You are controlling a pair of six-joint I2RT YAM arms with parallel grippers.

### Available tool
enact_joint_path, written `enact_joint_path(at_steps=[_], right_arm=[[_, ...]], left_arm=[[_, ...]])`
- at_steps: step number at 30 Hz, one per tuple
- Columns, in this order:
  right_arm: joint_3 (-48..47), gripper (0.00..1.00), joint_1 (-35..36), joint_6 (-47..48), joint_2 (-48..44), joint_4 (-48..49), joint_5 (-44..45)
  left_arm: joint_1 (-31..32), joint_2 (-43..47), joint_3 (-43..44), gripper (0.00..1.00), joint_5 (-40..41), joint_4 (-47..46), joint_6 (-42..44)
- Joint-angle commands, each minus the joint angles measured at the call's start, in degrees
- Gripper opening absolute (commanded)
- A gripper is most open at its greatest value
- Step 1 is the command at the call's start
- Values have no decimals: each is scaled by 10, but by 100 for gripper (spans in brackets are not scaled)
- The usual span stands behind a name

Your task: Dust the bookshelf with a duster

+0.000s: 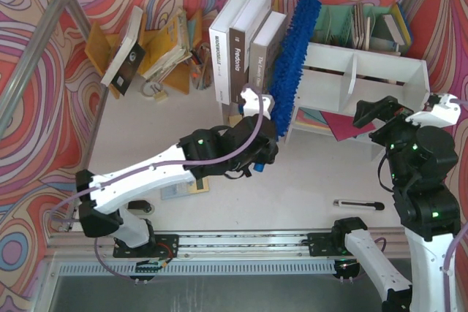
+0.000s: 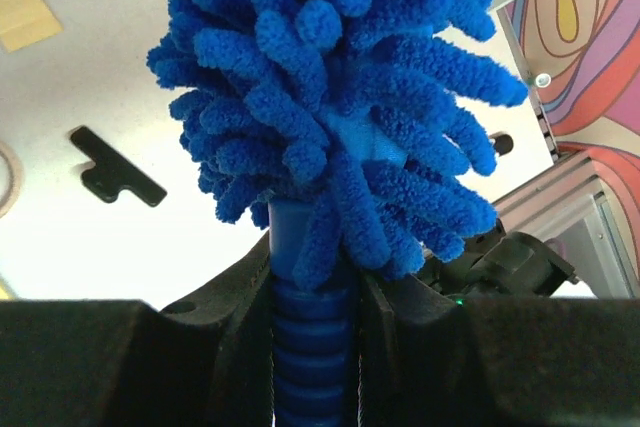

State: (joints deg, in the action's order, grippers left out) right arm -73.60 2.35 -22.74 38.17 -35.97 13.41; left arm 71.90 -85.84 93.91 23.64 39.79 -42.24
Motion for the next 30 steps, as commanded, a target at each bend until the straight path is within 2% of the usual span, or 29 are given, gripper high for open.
enact_joint_path(at_steps=[1, 9, 14, 20, 26, 30], right_arm=[[-35, 99, 1, 0, 1, -20, 2], [-84, 99, 1, 11, -5, -32, 41], [-84, 99, 1, 7, -22, -24, 63], [-78, 99, 1, 2, -25, -25, 71], [-74, 99, 1, -6, -32, -23, 87], [-76, 99, 1, -12, -41, -24, 104]], left_arm=[[-2, -48, 54, 0, -34, -6, -1], [9, -160, 159, 0, -103, -6, 0], [41, -226, 250, 0, -116, 9, 21], [75, -266, 324, 0, -118, 27, 36], [87, -265, 325, 0, -120, 29, 27], [87, -222, 266, 0, -90, -20, 33]])
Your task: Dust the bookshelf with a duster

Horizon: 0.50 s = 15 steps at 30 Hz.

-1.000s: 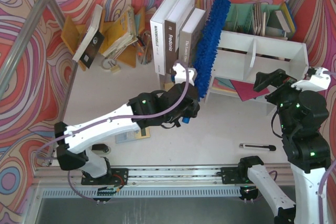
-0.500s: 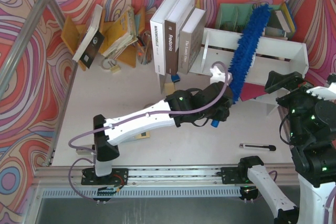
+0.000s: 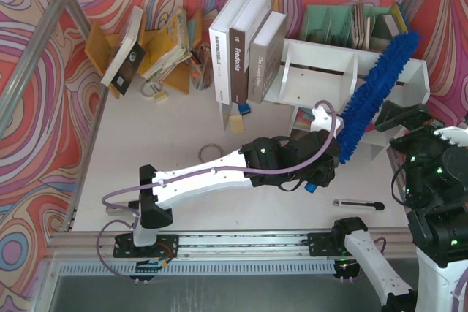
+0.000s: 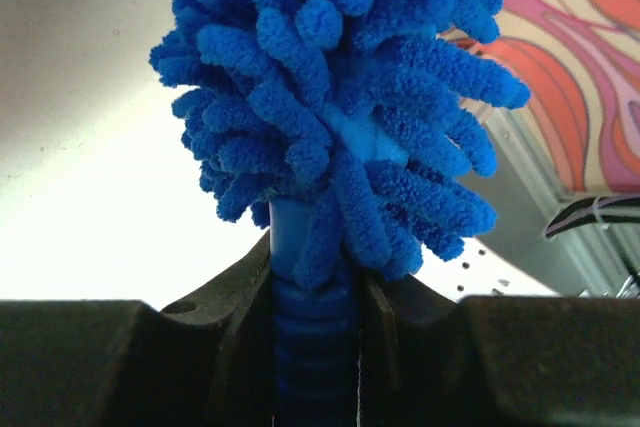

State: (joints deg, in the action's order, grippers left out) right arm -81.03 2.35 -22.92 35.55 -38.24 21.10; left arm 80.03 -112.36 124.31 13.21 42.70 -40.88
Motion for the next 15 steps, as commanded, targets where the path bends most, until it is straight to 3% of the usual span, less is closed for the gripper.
enact_joint_path(at_steps=[1, 9, 15], right_arm=[[-2, 99, 1, -13, -18, -1, 30], [-20, 99, 1, -13, -22, 3, 38], [-10, 99, 1, -12, -24, 4, 44]], left_arm=[[4, 46, -39, 0, 16, -54, 25], [1, -20, 44, 0, -59, -46, 39], [9, -9, 26, 0, -86, -62, 46]])
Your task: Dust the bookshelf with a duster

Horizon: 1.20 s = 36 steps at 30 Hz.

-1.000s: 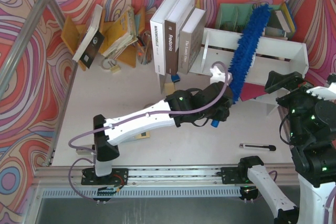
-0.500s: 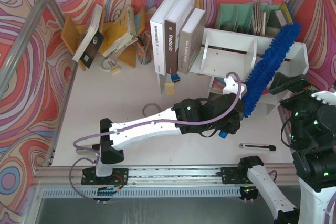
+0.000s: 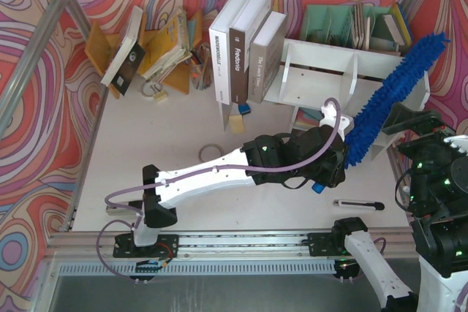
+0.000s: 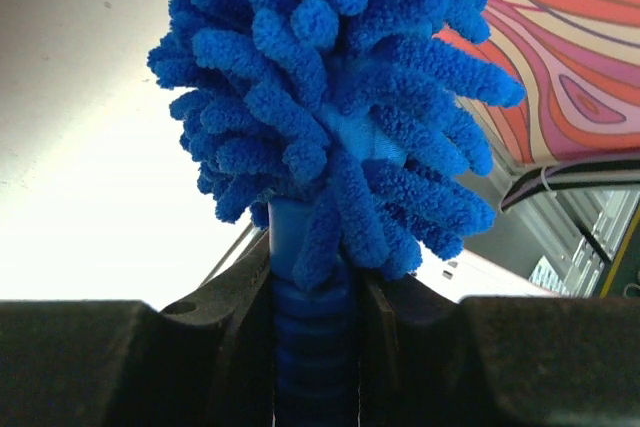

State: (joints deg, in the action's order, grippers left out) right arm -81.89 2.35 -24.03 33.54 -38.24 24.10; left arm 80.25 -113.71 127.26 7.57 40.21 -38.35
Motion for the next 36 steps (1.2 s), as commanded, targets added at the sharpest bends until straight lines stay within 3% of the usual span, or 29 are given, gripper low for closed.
enact_joint_path(at_steps=[1, 9, 19, 25, 36], right_arm=[[1, 99, 1, -1, -5, 5, 15], [11, 99, 1, -5, -6, 9, 17], [22, 99, 1, -14, -8, 3, 6], [26, 99, 0, -16, -7, 1, 3], [42, 99, 1, -19, -6, 2, -1]], left_arm=[[9, 9, -10, 0, -38, -43, 21], [22, 38, -61, 0, -49, -41, 34], [16, 159, -186, 0, 98, -54, 41], [14, 233, -240, 0, 142, -65, 45], [14, 331, -415, 0, 147, -90, -32]])
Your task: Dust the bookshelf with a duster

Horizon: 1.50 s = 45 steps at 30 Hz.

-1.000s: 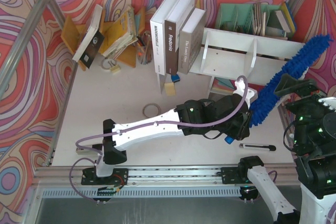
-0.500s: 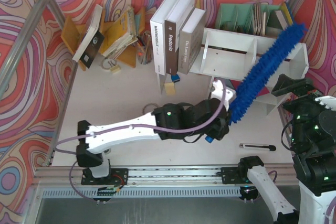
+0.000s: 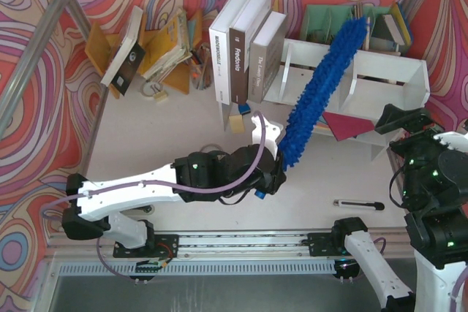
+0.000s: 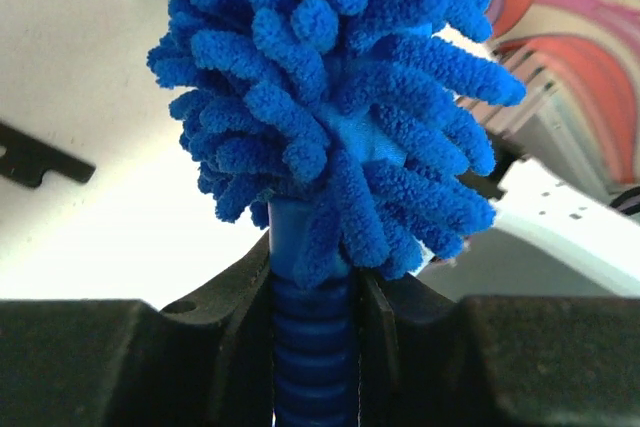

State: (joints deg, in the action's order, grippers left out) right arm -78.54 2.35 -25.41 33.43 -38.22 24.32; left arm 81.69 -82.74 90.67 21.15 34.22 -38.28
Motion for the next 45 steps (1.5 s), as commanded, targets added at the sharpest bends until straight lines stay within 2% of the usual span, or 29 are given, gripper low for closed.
enact_joint_path(at_steps=[1, 5, 13, 19, 28, 35, 45], right_arm=[[11, 99, 1, -7, -4, 2, -5], [21, 99, 1, -11, -4, 2, -12], [33, 99, 1, -9, -5, 0, -13], [36, 99, 0, -4, -4, -3, -12], [37, 99, 1, -10, -6, -5, -16], [29, 99, 1, -8, 1, -6, -19], [25, 99, 1, -5, 4, -5, -20]], left_arm=[[1, 24, -62, 0, 8, -31, -40], [2, 27, -108, 0, -14, -54, -69], [10, -17, -128, 0, -28, -33, -91], [52, 11, -121, 0, 23, 5, -57], [69, 53, -178, 0, 53, -10, -92], [65, 25, -183, 0, 59, -3, -91], [62, 54, -152, 0, 61, -3, -65]])
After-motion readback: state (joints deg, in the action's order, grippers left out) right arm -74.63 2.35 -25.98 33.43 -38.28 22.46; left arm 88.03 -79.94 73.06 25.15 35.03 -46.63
